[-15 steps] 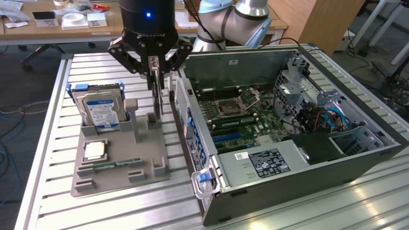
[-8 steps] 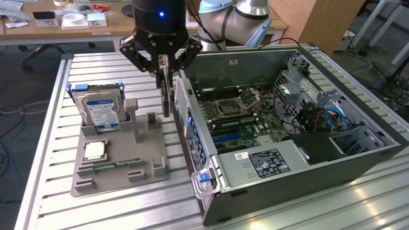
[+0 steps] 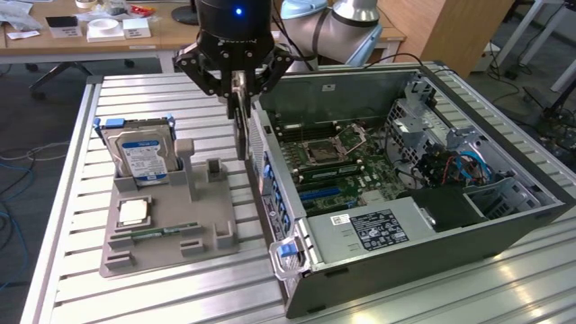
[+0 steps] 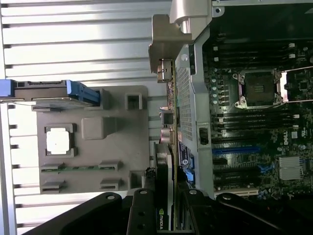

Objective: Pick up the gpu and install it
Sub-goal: 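Pick up the gpu and move the gpu toward the slot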

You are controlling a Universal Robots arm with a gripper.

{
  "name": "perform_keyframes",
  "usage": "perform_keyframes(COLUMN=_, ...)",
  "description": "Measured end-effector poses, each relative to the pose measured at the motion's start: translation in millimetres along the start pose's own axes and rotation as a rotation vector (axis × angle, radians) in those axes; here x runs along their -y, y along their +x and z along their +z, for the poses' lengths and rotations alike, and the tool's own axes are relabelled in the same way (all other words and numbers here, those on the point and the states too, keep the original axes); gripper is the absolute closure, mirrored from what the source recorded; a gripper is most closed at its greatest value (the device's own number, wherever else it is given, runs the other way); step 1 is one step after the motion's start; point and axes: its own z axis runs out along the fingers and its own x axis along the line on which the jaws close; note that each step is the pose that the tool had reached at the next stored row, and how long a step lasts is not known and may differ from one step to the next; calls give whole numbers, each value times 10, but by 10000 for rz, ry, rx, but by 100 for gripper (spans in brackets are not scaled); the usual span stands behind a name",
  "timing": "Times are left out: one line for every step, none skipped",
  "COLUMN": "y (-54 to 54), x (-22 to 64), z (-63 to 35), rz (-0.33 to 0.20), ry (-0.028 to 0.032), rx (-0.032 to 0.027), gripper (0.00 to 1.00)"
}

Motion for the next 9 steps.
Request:
perform_keyframes(y=-4, x=-1, z=-16, rz=0, ry=-4, rx=0, gripper=73)
perform_keyframes(y=-9, x=-3, z=-30, rz=1, ry=-5, rx=0, gripper=73)
perform_keyframes(y=-14, x=-4, z=-43, rz=0, ry=-7, rx=-1, gripper=73)
perform_keyframes(y=-21, x=-5, z=-46, rz=0, ry=-7, rx=-1, gripper=73)
perform_keyframes(y=-28, x=-6, z=-46, rz=1, ry=3, rx=-3, gripper=73)
perform_keyframes(y=-36, x=-7, z=-48, rz=1, ry=25, rx=-10, gripper=73)
perform_keyframes(y=-43, x=-8, z=-49, rz=1, ry=43, rx=-15, gripper=73)
perform_keyframes(y=-51, x=-9, z=-52, rz=1, ry=52, rx=-21, gripper=73)
perform_keyframes(y=-59, x=-10, z=-57, rz=1, ry=56, rx=-25, gripper=73)
